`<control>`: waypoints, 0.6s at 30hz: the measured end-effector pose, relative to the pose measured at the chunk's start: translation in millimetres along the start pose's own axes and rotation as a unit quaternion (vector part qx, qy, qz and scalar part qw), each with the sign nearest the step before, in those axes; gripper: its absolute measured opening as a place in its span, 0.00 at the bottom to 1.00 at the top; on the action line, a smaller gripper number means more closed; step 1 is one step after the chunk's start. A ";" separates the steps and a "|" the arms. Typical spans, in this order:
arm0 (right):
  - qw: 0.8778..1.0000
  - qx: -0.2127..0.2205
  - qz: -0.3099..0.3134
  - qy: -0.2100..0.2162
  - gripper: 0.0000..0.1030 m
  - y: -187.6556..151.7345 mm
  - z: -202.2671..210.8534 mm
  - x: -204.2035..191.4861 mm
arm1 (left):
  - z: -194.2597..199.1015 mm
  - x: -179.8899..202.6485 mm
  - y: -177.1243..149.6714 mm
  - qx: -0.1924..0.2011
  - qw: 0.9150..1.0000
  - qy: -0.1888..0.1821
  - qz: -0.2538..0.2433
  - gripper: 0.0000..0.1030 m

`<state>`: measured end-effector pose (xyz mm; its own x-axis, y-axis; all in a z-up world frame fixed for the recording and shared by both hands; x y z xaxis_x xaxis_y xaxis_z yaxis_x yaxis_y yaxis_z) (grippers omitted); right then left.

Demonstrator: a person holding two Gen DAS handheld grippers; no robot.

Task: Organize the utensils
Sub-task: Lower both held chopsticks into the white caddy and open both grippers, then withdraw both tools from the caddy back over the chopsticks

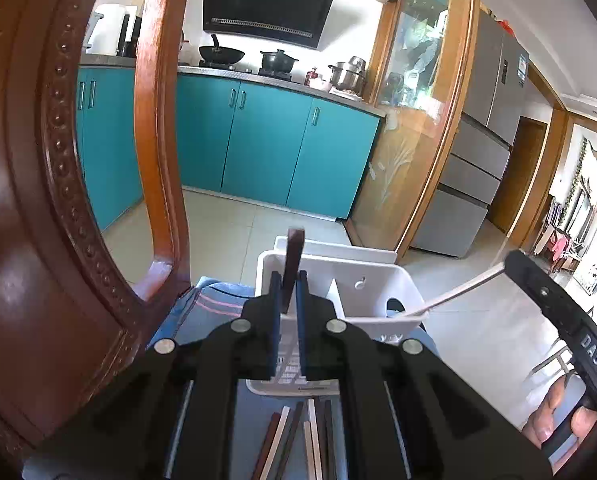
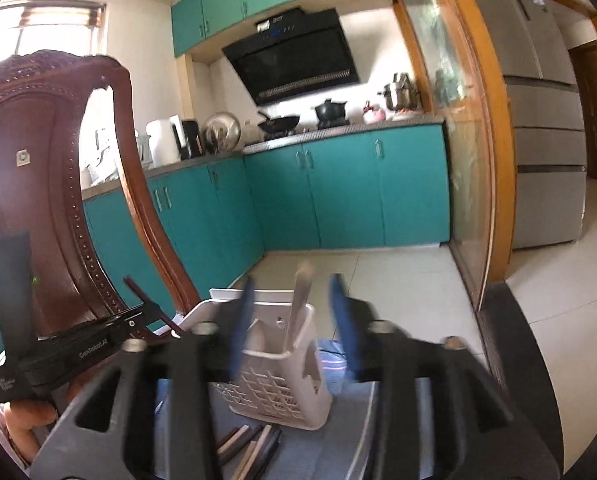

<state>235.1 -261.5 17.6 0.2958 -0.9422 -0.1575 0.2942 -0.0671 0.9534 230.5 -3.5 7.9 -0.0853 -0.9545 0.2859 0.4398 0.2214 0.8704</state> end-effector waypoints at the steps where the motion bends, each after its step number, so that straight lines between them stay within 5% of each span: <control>1: 1.000 0.008 0.001 -0.001 0.43 -2.7 6.2 2.6 | 6.1 -1.0 -2.7 0.008 1.000 -0.002 0.001 0.06; 7: 0.997 0.068 -0.019 0.007 0.43 -20.9 56.0 17.8 | 61.1 -7.8 -25.1 0.085 0.996 0.014 0.001 0.14; 10: 0.997 0.075 -0.014 0.009 0.43 -32.6 65.2 10.6 | 75.0 -13.1 -37.9 0.090 0.996 0.026 0.000 0.23; 12: 0.999 0.046 0.009 0.007 0.43 -42.4 55.0 -1.6 | 77.2 -17.4 -48.5 0.077 0.996 0.044 -0.004 0.30; 14: 0.999 -0.027 0.046 0.002 0.44 -60.8 27.1 -19.7 | 72.0 -25.3 -59.0 0.057 0.995 0.077 -0.010 0.31; 18: 0.980 -0.184 0.079 -0.008 0.45 -108.4 -29.4 -43.1 | 52.6 -47.9 -70.3 -0.010 0.995 0.101 0.021 0.31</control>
<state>217.2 -203.9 -86.5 0.3516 -0.9361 -0.0085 0.5547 0.2011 0.8074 156.7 37.1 -45.9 0.1146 -0.9656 0.2336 0.4572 0.2600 0.8505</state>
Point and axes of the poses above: each gripper's, at about its wrist camera, not at the fingertips, and z roughly against the way its jaws point, x to its right, y to its top, the point moved 3 cm from there along -z, roughly the way its jaws point, and after that the axes turned 8 degrees about -y, right-handed, at the moved point
